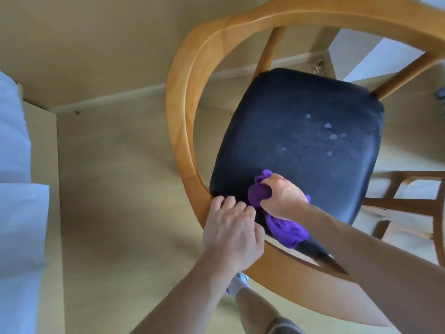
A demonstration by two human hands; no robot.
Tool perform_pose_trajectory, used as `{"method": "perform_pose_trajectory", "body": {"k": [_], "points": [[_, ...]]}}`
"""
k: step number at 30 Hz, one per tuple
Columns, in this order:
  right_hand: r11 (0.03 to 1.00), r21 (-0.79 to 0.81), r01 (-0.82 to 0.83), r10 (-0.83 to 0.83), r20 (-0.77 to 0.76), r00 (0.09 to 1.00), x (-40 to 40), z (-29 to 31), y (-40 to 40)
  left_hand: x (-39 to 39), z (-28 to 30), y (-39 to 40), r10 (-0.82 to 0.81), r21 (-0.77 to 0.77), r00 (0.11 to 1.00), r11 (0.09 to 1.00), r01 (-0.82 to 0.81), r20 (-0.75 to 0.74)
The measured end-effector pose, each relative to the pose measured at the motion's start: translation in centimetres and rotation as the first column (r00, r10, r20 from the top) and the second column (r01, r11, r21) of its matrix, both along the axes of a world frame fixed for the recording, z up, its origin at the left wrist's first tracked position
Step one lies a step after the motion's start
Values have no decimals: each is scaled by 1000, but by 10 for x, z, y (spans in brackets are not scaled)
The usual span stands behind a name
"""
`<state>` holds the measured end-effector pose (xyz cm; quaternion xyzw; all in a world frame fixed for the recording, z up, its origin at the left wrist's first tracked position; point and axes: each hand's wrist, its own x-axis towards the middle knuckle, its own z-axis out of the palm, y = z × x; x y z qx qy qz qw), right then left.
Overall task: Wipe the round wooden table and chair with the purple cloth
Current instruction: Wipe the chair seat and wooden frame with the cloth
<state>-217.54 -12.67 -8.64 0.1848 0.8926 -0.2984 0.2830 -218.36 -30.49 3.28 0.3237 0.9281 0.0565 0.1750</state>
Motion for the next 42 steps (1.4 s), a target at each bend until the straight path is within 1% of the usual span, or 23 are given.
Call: {"method": "perform_pose_trajectory", "body": {"k": [1,2,3,5,7,13,15,17,19,20,22,24,25,28,29,30,31,33,34,36,37,39,42], "points": [[998,-47,31,-33,-56,998,4,-3,-8,11,0,5,15,8,1000,1000,-15,2],[996,-85,-41,35,-77,996,11,-5,-14,21,0,10,29,13,1000,999,-29,2],[975,-104,-196,188,-78,979,21,-8,-18,27,-1,13,45,16,999,999,-45,-1],[856,-86,-510,506,-69,860,48,-15,-14,31,-5,15,68,31,998,997,-68,-12],[785,-53,-617,615,-43,787,72,-19,9,31,-8,15,66,48,998,997,-65,-22],[801,12,-599,583,211,784,100,2,73,33,-11,12,97,75,991,993,-91,-88],[842,7,-539,518,268,812,96,9,78,32,-12,11,111,53,988,993,-106,-107],[899,39,-437,418,221,881,87,16,74,32,-13,10,102,44,987,994,-97,-124],[940,61,-337,334,45,941,79,21,60,31,-13,10,95,36,988,995,-91,-121],[941,45,-334,336,-27,942,78,20,50,31,-12,9,94,37,988,995,-91,-121],[900,4,-436,435,-58,899,81,14,34,30,-11,9,100,47,987,994,-95,-124],[837,-31,-546,547,39,837,87,7,37,29,-9,10,104,82,987,992,-94,-122],[795,-40,-605,606,106,789,90,4,47,28,-9,11,106,109,986,990,-92,-126],[603,-56,-795,777,267,571,84,7,85,28,-10,11,86,123,987,990,-69,-137],[595,-52,-802,777,291,558,76,10,94,28,-10,11,82,111,987,992,-67,-141],[628,-36,-777,752,284,595,63,11,100,28,-9,10,84,96,987,993,-71,-137],[696,0,-718,700,225,678,46,13,103,28,-9,10,86,81,988,994,-76,-130],[868,77,-490,492,-13,870,3,11,106,28,-6,11,89,55,989,995,-84,-114],[937,78,-340,348,-128,929,-19,9,105,27,-5,12,83,41,991,996,-79,-106],[985,72,-155,168,-232,958,-53,2,100,26,-3,12,55,16,993,998,-54,-100],[983,99,-154,171,-200,965,-64,-2,97,26,-2,13,44,5,995,999,-43,-92],[950,175,-259,271,-53,961,-63,-8,90,26,0,13,28,-39,997,999,-31,-71],[878,230,-420,410,94,907,-24,-7,101,21,5,16,29,-111,1000,993,-30,-7]]}}
